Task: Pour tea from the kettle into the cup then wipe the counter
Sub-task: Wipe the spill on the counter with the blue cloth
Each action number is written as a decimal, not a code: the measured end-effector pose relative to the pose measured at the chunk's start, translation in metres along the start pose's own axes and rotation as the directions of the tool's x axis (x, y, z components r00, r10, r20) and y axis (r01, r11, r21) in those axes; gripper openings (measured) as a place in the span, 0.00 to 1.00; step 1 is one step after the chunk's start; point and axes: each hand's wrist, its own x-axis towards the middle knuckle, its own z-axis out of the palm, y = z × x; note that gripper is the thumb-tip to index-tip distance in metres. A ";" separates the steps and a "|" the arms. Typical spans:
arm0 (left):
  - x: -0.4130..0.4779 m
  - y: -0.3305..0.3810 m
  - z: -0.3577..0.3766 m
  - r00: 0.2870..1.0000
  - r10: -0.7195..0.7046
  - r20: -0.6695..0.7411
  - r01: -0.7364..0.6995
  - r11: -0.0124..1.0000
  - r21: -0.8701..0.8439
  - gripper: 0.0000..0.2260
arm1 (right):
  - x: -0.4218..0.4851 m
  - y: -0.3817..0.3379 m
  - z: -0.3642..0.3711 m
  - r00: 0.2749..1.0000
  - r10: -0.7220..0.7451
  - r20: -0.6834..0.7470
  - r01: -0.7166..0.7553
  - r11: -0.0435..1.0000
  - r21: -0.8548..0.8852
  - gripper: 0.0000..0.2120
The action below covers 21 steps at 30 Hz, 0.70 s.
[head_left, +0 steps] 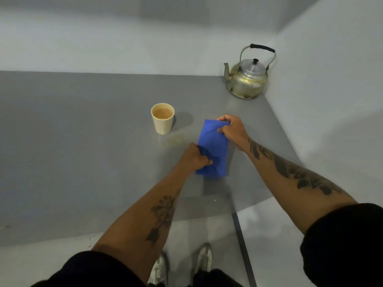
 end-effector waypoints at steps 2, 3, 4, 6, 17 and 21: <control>0.002 0.009 0.014 1.000 0.019 0.014 -0.019 0.999 -0.031 0.22 | 0.009 0.011 -0.006 1.000 -0.022 -0.021 0.021 0.999 -0.046 0.14; 0.002 0.009 0.019 1.000 0.020 0.011 -0.020 0.999 -0.041 0.19 | 0.013 0.015 -0.006 0.999 -0.029 -0.027 0.027 0.997 -0.076 0.14; 0.000 0.009 0.022 0.999 0.033 -0.009 -0.034 0.998 -0.049 0.18 | 0.017 0.019 -0.005 0.999 -0.042 -0.030 0.038 0.992 -0.121 0.15; -0.006 0.002 0.022 0.990 0.085 -0.111 -0.084 0.996 0.008 0.17 | 0.021 0.025 0.000 0.998 -0.060 -0.035 0.048 0.963 -0.266 0.19; -0.024 -0.148 -0.062 0.808 0.364 -0.463 -0.208 0.912 0.354 0.16 | -0.022 0.073 0.066 0.994 -0.049 0.101 0.105 0.726 -0.680 0.34; -0.030 -0.190 -0.089 0.806 0.336 -0.487 -0.157 0.915 0.372 0.21 | -0.020 0.056 0.086 0.991 -0.062 0.119 0.130 0.671 -0.730 0.35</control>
